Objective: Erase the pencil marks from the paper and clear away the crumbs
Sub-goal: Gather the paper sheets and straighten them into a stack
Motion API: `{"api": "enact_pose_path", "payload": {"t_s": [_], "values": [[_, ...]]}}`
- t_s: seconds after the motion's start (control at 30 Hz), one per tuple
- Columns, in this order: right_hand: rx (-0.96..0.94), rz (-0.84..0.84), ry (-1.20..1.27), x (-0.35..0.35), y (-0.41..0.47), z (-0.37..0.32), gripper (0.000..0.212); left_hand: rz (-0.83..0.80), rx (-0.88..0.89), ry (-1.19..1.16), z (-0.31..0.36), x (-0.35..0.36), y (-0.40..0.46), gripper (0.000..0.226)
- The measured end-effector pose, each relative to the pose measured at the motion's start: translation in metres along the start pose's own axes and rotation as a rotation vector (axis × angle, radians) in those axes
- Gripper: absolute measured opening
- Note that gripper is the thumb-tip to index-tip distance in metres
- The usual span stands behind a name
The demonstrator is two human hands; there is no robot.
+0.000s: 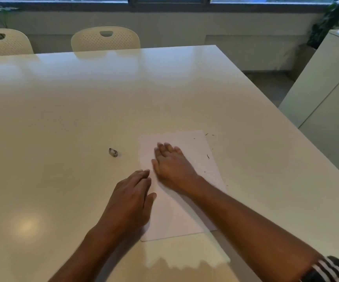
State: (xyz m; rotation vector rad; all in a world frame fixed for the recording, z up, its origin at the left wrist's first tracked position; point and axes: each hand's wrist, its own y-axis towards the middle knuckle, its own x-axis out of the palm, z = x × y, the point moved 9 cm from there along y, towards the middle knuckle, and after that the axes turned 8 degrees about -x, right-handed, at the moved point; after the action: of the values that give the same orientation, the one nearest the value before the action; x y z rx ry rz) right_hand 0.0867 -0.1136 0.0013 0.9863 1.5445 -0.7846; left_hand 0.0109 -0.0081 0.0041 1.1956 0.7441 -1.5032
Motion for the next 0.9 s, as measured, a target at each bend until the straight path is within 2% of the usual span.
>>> {"api": "enact_pose_path", "payload": {"t_s": [0.1,0.2,0.23,0.27,0.33,0.4,0.43,0.5,0.57,0.67,0.73,0.8,0.83,0.9], "values": [[0.116,0.081,-0.139,-0.01,-0.01,0.062,0.047,0.014,-0.012,-0.011,0.0,-0.001,0.0,0.043],[0.425,0.147,-0.143,-0.032,-0.038,0.131,0.044,0.025,-0.009,-0.034,-0.001,0.002,-0.001,0.045],[0.452,0.172,-0.14,-0.039,-0.043,0.132,0.044,0.031,-0.011,-0.042,-0.001,0.002,-0.002,0.045],[0.399,0.207,-0.168,-0.042,-0.042,0.116,0.04,0.036,-0.015,-0.049,-0.001,0.003,-0.002,0.045],[0.173,0.232,-0.138,-0.032,-0.04,0.055,0.035,0.041,-0.018,-0.054,-0.002,0.002,-0.003,0.044],[-0.022,0.158,-0.033,-0.009,-0.049,-0.02,0.047,0.031,-0.006,-0.05,-0.001,0.002,-0.003,0.045],[-0.058,0.092,0.014,-0.001,-0.054,-0.04,0.052,0.024,-0.001,-0.041,-0.001,0.003,-0.003,0.047],[-0.025,0.008,0.039,0.003,-0.062,-0.031,0.057,0.029,0.004,-0.031,-0.001,0.003,-0.002,0.048],[0.065,0.058,-0.039,0.0,-0.065,0.013,0.062,0.034,-0.006,-0.037,-0.002,0.003,-0.002,0.047],[0.34,0.133,-0.106,-0.02,-0.079,0.105,0.074,0.035,-0.022,-0.05,-0.003,0.003,-0.002,0.048],[0.426,0.146,-0.06,-0.031,-0.09,0.123,0.071,0.038,-0.023,-0.054,-0.003,0.002,-0.004,0.048],[0.354,0.231,-0.048,-0.037,-0.093,0.094,0.069,0.042,-0.023,-0.063,-0.001,0.001,-0.004,0.048],[0.255,0.258,-0.094,-0.033,-0.098,0.063,0.065,0.045,-0.022,-0.068,-0.001,0.0,-0.005,0.048],[0.061,0.219,-0.109,-0.013,-0.115,-0.005,0.062,0.046,-0.018,-0.073,0.0,0.0,-0.004,0.048]]}}
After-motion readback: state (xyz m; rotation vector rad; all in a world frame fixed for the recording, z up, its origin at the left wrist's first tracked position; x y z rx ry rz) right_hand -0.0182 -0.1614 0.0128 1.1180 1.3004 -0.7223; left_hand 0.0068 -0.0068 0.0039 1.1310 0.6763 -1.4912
